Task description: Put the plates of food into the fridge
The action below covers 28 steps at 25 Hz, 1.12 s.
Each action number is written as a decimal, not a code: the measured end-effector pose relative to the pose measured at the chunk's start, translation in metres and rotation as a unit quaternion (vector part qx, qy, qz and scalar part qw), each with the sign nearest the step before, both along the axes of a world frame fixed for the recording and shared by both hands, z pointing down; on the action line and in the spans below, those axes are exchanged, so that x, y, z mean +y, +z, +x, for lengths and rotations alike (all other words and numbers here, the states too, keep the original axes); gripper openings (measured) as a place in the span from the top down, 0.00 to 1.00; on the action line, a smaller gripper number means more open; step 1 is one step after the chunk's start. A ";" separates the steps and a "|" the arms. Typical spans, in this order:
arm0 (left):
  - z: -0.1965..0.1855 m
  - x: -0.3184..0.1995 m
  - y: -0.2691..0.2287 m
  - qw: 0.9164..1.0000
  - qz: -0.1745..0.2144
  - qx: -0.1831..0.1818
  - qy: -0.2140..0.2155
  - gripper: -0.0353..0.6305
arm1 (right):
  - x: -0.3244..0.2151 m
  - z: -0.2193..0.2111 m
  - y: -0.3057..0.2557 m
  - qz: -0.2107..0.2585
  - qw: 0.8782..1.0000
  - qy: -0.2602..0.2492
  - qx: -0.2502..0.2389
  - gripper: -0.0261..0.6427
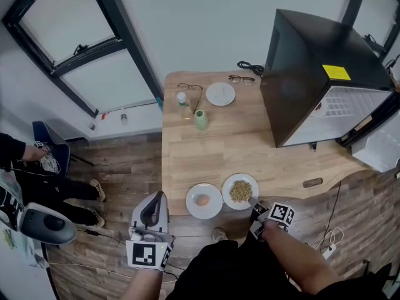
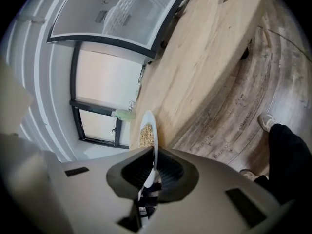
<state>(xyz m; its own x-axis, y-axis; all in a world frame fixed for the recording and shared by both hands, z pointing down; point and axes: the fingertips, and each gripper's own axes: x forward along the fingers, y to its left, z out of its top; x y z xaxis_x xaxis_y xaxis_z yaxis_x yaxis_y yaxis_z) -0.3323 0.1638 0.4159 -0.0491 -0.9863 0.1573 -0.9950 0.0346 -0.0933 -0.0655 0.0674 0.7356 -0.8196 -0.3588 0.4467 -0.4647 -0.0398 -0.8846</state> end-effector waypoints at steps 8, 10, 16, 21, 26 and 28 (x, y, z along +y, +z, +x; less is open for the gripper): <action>0.014 -0.022 0.007 1.000 0.000 0.027 -0.006 0.94 | -0.018 0.014 -0.026 0.013 1.000 -0.008 -0.016 0.92; 0.023 -0.032 0.004 1.000 0.006 0.025 0.002 0.94 | -0.028 0.026 -0.036 0.018 1.000 0.000 -0.022 0.92; 0.048 -0.065 -0.006 0.999 0.026 0.042 0.012 0.94 | -0.056 0.073 -0.067 0.037 0.999 0.026 -0.020 0.92; 0.085 -0.112 -0.014 0.997 0.040 0.039 0.054 0.94 | -0.091 0.132 -0.096 0.071 0.996 0.060 -0.009 0.92; 0.119 -0.158 -0.009 0.994 0.040 0.052 0.083 0.94 | -0.124 0.176 -0.123 0.087 0.991 0.099 -0.026 0.92; 0.133 -0.171 -0.003 0.994 0.032 0.048 0.090 0.94 | -0.132 0.196 -0.130 0.090 0.990 0.111 -0.018 0.92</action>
